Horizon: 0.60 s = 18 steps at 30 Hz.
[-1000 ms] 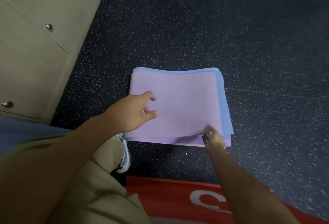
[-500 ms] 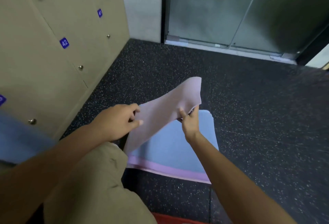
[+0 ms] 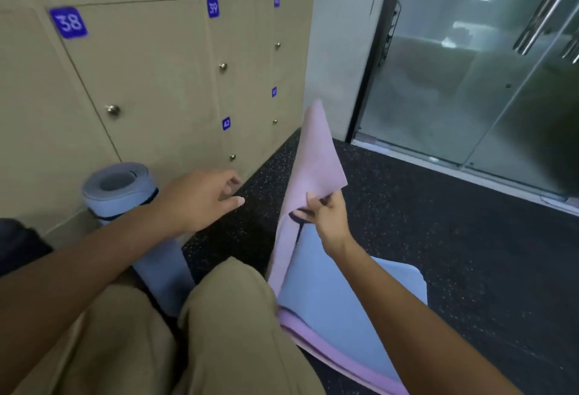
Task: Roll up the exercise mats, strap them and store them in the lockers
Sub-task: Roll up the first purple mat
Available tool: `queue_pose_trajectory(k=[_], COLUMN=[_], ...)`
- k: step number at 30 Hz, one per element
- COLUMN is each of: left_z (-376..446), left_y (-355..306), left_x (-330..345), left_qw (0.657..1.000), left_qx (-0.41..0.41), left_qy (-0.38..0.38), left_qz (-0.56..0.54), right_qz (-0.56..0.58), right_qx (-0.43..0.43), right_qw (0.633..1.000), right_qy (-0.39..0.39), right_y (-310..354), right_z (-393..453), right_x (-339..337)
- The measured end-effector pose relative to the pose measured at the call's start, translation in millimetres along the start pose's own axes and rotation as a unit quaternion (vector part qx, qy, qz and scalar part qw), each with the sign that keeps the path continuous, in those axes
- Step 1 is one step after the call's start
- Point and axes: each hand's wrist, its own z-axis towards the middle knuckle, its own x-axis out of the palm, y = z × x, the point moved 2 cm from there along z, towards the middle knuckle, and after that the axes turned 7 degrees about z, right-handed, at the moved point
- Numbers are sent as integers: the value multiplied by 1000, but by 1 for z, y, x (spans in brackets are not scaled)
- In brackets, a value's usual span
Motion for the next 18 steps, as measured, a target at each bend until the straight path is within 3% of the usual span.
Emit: queue_pose_trajectory(k=[7, 14, 16, 18], left_z=[-30, -32, -35, -41], left_y=[42, 71, 84, 94], left_x=[-41, -92, -96, -91], left_qw=[997, 979, 975, 974], left_qx=[2, 30, 44, 61], left_qy=[-80, -200, -198, -168], left_qz=[-4, 33, 91, 141], right_qz=[-103, -257, -278, -265], right_qx=[-58, -108, -119, -107], right_qw=[979, 902, 887, 895], right_qy=[167, 329, 349, 343], right_y=[51, 87, 87, 84], right_z=[8, -14, -22, -29], right_x=[74, 90, 80, 64])
